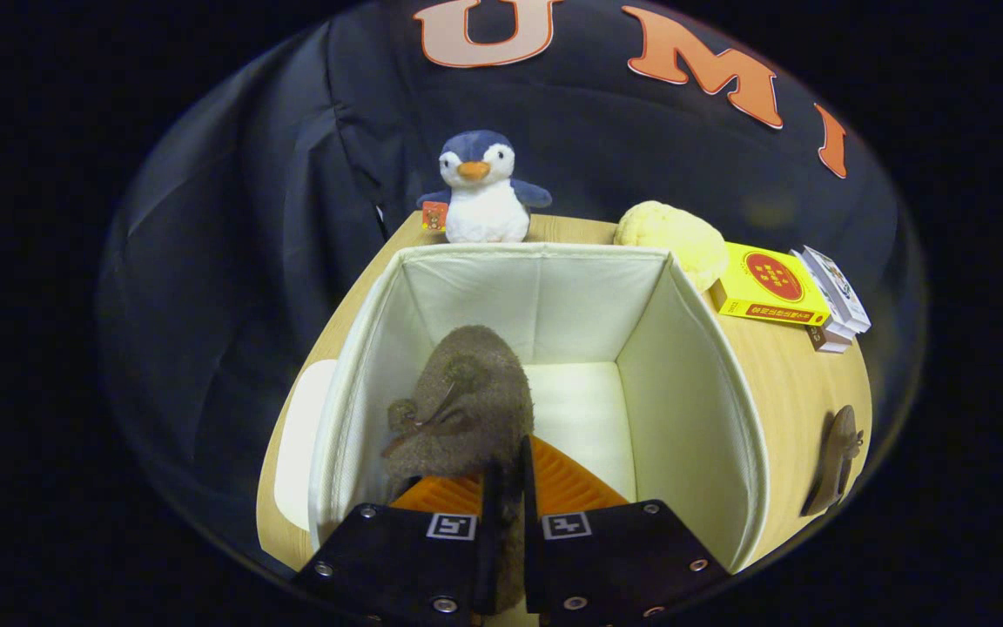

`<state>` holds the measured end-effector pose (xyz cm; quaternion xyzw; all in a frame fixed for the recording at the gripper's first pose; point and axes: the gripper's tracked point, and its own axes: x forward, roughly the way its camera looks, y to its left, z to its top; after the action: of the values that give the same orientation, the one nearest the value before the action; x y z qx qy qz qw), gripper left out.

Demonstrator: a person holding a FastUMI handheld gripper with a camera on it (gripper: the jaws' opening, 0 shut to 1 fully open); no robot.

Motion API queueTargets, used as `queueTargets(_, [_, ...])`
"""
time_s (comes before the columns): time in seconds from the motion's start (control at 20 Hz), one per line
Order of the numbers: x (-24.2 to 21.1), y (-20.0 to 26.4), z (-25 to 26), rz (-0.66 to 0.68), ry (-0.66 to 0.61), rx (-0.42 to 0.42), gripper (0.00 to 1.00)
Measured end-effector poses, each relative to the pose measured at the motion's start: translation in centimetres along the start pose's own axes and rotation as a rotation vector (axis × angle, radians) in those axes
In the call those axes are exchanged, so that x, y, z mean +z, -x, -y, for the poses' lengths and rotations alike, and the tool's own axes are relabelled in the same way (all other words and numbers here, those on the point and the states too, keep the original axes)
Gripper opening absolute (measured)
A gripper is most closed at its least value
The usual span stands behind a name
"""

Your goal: Open the storage box then place both shoes into the box .Put the left shoe in first, then the right shoe, with the right side of both shoes facing outward in a uniform manner.

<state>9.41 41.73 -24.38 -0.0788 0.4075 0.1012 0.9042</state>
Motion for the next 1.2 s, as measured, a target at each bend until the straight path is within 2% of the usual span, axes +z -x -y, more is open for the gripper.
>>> queueTargets(0.1, [0.0, 0.4, -0.1, -0.001, -0.01, 0.024, 0.23])
queueTargets(0.25, [0.9, 2.4, 1.2, 0.048, -0.016, 0.013, 0.74])
queueTargets(0.3, [1.1, 2.9, 1.7, 0.059, -0.019, 0.013, 0.81])
queueTargets(0.35, [1.4, 3.5, 2.2, 0.077, -0.022, 0.015, 0.93])
queueTargets(0.4, [1.6, 4.0, 2.7, 0.092, -0.031, 0.024, 0.97])
queueTargets(0.8, [3.2, 9.4, 9.8, 0.226, -0.103, 0.012, 0.98])
queueTargets(1.0, [3.6, 12.0, 16.7, 0.301, -0.15, -0.037, 0.98])
queueTargets(1.2, [1.3, 12.8, 26.2, 0.304, -0.195, -0.143, 0.98])
